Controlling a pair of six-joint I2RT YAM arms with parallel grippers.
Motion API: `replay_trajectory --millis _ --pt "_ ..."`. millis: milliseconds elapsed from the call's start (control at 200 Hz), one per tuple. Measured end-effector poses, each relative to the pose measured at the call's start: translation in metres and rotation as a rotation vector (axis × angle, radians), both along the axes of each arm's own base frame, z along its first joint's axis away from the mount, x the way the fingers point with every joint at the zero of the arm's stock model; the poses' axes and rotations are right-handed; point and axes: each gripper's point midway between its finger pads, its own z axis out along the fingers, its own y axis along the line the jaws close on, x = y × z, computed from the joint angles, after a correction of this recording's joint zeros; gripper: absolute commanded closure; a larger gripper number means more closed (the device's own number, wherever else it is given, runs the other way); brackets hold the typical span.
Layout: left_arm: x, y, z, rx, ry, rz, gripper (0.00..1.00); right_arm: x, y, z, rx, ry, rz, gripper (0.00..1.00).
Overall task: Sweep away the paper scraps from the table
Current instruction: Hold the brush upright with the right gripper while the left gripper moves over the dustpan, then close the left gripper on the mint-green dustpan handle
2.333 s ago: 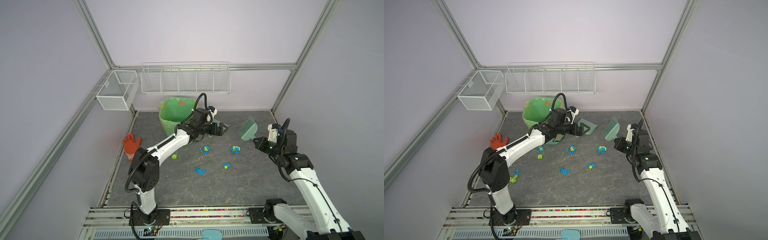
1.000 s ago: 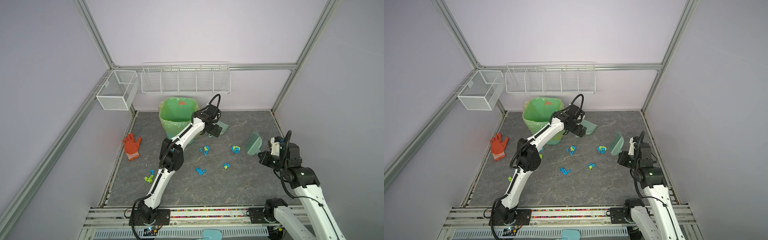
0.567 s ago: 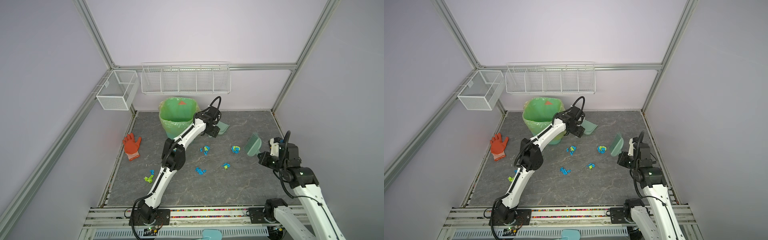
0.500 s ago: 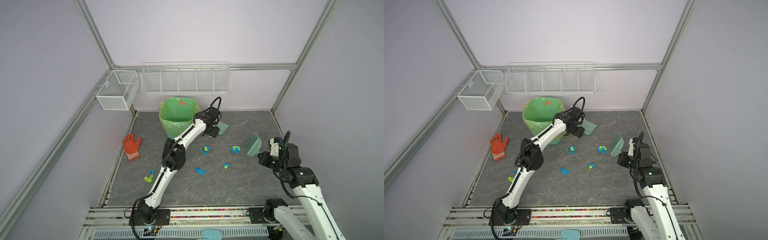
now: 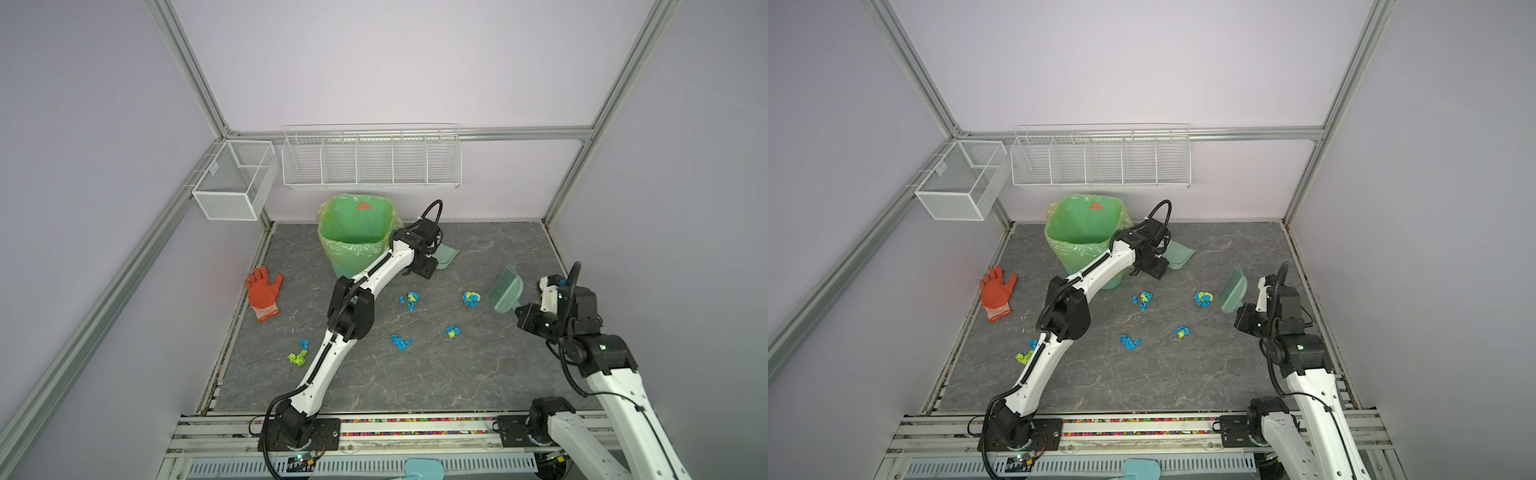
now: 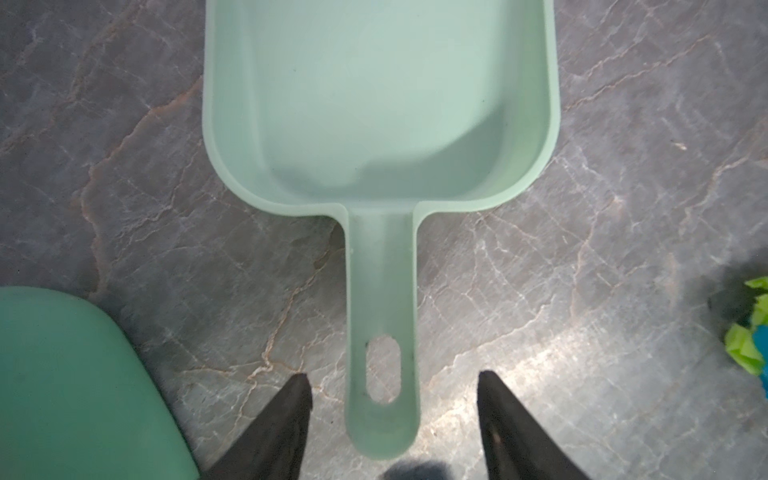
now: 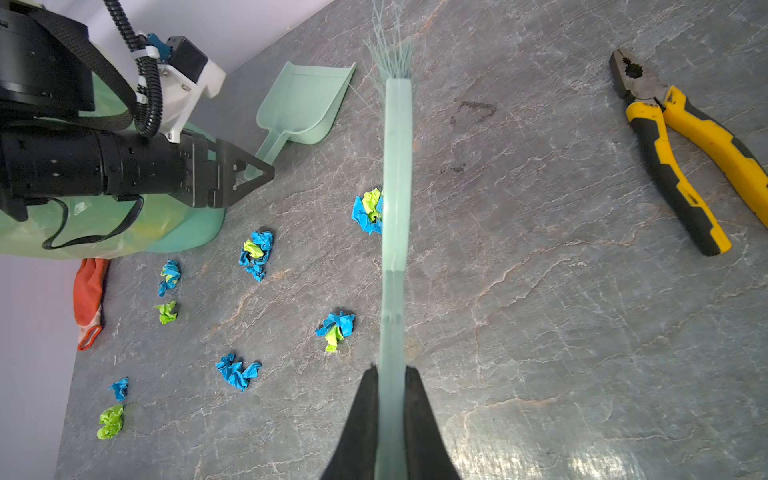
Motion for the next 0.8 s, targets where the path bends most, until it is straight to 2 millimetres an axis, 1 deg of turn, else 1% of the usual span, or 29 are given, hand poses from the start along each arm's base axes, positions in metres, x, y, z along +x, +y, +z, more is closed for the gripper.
replay_trajectory --millis 165,335,390,600,800 --pt "0.002 -0.002 -0.007 -0.002 0.002 0.006 0.43 0.0 0.0 0.0 0.0 0.0 0.0 0.93" --pt "0.002 -0.002 -0.023 0.015 0.02 0.006 0.48 0.0 0.0 0.0 -0.001 0.001 -0.001 0.93" --pt "0.002 -0.001 -0.026 0.017 0.024 0.007 0.49 0.0 -0.001 0.0 -0.003 0.0 -0.002 0.93" --pt "0.003 -0.003 -0.024 0.011 0.019 0.009 0.54 0.0 -0.003 0.0 -0.014 -0.001 -0.008 0.93" --pt "0.005 -0.004 -0.023 0.004 0.009 0.014 0.64 0.0 -0.003 0.0 -0.018 -0.002 -0.009 0.93"
